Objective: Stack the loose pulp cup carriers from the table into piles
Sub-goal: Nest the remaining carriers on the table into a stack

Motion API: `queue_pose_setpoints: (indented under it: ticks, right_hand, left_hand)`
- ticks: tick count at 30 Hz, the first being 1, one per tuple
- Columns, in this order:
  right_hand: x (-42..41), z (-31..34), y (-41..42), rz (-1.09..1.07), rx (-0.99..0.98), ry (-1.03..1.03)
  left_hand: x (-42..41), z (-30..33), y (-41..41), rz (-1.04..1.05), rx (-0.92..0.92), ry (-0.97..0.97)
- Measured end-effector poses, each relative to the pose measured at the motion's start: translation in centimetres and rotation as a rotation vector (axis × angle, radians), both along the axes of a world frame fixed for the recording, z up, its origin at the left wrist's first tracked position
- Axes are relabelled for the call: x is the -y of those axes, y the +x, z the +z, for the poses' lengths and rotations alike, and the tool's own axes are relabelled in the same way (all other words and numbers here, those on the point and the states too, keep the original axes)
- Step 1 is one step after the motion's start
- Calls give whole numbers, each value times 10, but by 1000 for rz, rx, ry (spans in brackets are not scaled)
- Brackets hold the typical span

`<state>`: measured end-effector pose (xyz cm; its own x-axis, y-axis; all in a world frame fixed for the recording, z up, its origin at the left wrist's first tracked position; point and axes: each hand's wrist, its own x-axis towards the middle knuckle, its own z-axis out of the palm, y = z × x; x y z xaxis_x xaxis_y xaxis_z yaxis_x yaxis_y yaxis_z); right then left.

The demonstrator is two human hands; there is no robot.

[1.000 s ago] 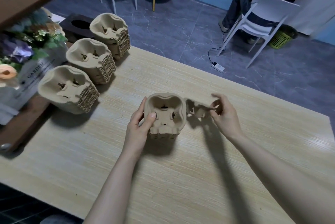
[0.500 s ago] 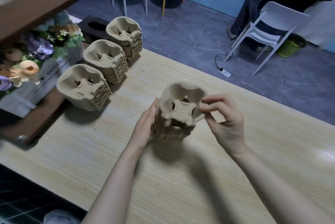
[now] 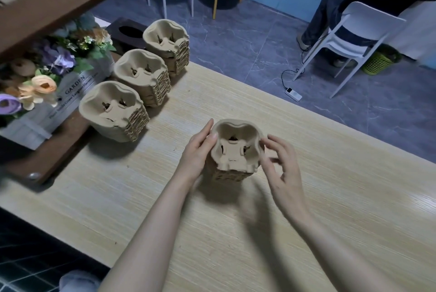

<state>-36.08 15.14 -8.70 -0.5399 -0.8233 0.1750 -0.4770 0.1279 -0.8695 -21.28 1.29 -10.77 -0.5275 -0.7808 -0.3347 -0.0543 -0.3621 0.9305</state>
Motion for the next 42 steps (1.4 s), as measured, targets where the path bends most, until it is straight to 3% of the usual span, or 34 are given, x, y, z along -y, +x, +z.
queue_pose_setpoints:
  ticks: [3, 8, 15, 21, 27, 42]
  right_hand:
    - [-5, -6, 29, -33, 304, 101]
    - [9, -11, 26, -83, 368, 33]
    - [46, -11, 11, -130, 462, 6]
    - [25, -25, 35, -12, 794, 109]
    - [28, -21, 43, 9, 822, 103]
    - [82, -20, 176, 269, 801, 165]
  left_hand:
    - [5, 4, -7, -8, -44, 19]
    - [-9, -1, 6, 84, -31, -2]
    - [-65, -11, 15, 375, 59, -169]
    - [-42, -10, 21, 224, 11, -147]
    - [-39, -13, 38, 192, -58, -98]
    - [-30, 1, 176, 586, -133, -93]
